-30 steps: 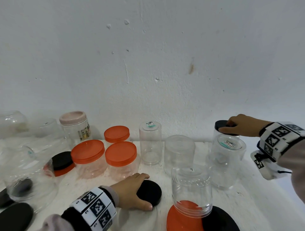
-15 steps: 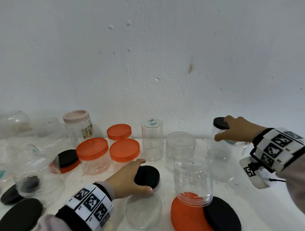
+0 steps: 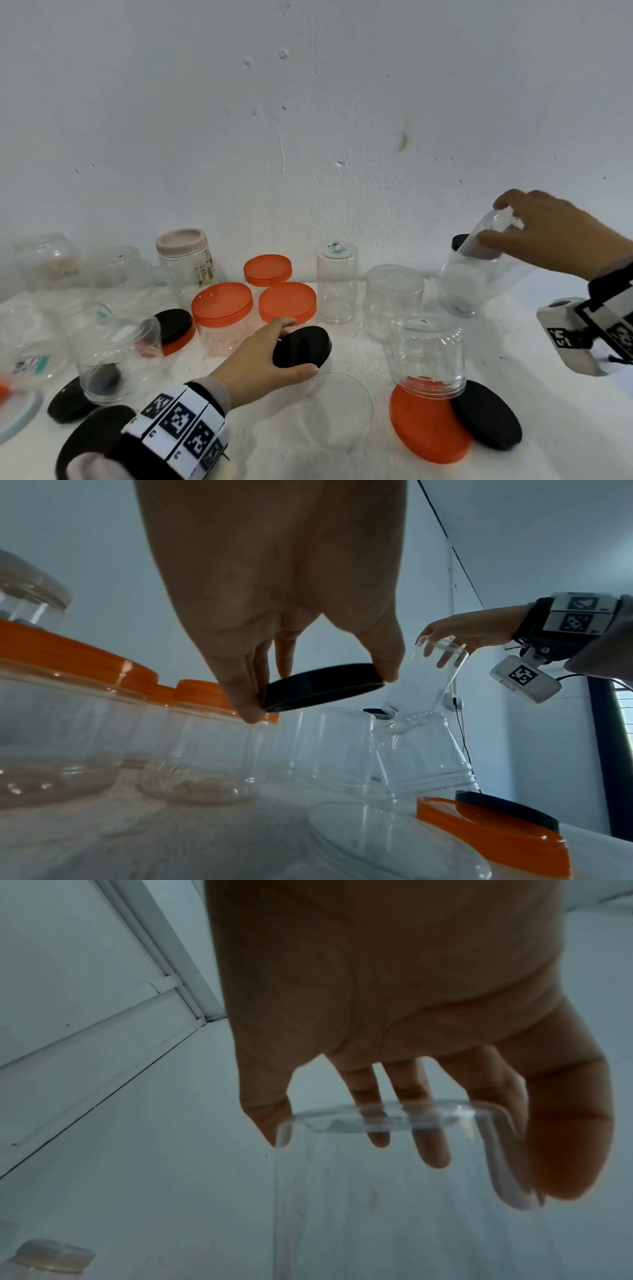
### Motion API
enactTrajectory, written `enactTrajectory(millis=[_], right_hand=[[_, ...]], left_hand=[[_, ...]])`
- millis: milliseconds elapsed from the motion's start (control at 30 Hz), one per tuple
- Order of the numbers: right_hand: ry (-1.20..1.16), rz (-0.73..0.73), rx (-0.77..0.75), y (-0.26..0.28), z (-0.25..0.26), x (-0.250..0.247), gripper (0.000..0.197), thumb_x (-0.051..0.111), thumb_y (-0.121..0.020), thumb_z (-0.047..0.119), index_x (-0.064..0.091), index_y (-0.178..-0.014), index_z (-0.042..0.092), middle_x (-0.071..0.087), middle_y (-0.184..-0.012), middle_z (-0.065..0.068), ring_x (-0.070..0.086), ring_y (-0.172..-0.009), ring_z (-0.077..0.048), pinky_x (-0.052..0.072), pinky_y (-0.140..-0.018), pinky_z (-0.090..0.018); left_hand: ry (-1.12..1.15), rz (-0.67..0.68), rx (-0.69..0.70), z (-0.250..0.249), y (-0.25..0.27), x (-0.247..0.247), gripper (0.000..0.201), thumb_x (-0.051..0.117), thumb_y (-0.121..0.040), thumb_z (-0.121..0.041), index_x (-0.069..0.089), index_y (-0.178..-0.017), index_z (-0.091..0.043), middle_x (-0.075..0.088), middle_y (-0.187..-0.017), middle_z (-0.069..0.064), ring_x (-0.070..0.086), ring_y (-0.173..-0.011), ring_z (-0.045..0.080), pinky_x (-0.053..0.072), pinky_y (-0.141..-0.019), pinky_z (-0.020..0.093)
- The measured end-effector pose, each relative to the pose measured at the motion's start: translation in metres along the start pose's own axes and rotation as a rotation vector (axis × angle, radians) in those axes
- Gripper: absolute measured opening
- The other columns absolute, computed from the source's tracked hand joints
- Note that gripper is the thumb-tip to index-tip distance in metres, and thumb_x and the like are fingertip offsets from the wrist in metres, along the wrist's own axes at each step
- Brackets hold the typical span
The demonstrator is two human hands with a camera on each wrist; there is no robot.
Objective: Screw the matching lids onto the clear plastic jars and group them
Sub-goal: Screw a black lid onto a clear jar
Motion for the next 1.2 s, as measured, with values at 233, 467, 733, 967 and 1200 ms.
enactTrajectory(millis=[233, 467, 733, 967, 1200], right_hand=[[-0.259, -0.156, 0.017, 0.024, 0.027, -0.016, 0.052, 0.068, -0.072, 0.04, 0.053, -0.121, 0.032, 0.043, -0.113, -0.006, 0.046, -0.092, -0.02, 0.036, -0.079, -0.031], [-0.86, 0.06, 0.135, 0.042, 0.073, 0.037, 0.045, 0.078, -0.072, 0.024, 0.051, -0.108, 0.025, 0.055, -0.104, -0.012, 0.06, -0.087, -0.03, 0.056, -0.073, -0.047], [-1.335, 0.417, 0.424, 0.08, 0.131, 0.127, 0.035, 0.058, -0.086, 0.045, 0.048, -0.097, 0.012, 0.062, -0.095, -0.029, 0.066, -0.076, -0.039, 0.057, -0.07, -0.043], [-1.541, 0.764, 0.507, 0.114, 0.18, 0.181, 0.057, 0.073, -0.07, 0.034, 0.049, -0.112, 0.003, 0.059, -0.105, -0.033, 0.065, -0.084, -0.044, 0.057, -0.076, -0.051], [-1.433, 1.053, 0.279, 0.148, 0.232, 0.206, 0.026, 0.077, -0.063, 0.011, 0.062, -0.084, 0.008, 0.059, -0.088, -0.015, 0.058, -0.074, -0.027, 0.052, -0.083, -0.044]], left_hand=[[0.109, -0.056, -0.007, 0.016, 0.022, -0.032, 0.092, 0.063, -0.059, -0.07, 0.037, -0.137, -0.031, 0.051, -0.11, -0.021, 0.055, -0.106, 0.002, 0.047, -0.091, 0.023], [0.13, -0.157, -0.022, 0.042, 0.04, -0.071, 0.095, 0.058, -0.056, -0.076, 0.037, -0.137, -0.031, 0.056, -0.114, -0.018, 0.057, -0.102, -0.002, 0.05, -0.089, 0.025], [0.247, -0.324, -0.049, 0.061, 0.061, -0.115, 0.078, 0.058, -0.06, -0.072, 0.044, -0.124, -0.031, 0.061, -0.109, -0.016, 0.061, -0.091, -0.003, 0.043, -0.063, 0.006], [0.325, -0.402, -0.085, 0.071, 0.077, -0.142, 0.084, 0.064, -0.064, -0.073, 0.046, -0.13, -0.024, 0.064, -0.105, -0.013, 0.063, -0.092, 0.002, 0.053, -0.079, 0.028], [0.315, -0.427, -0.078, 0.066, 0.085, -0.157, 0.09, 0.056, -0.059, -0.068, 0.043, -0.136, -0.023, 0.063, -0.107, -0.015, 0.061, -0.098, 0.001, 0.047, -0.074, 0.018]])
Point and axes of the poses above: each hand's wrist, its own y-axis away from the middle knuckle, its own x-axis out of the palm, z = x × y, the point moved 8 cm from there along -y, towards the middle knuckle
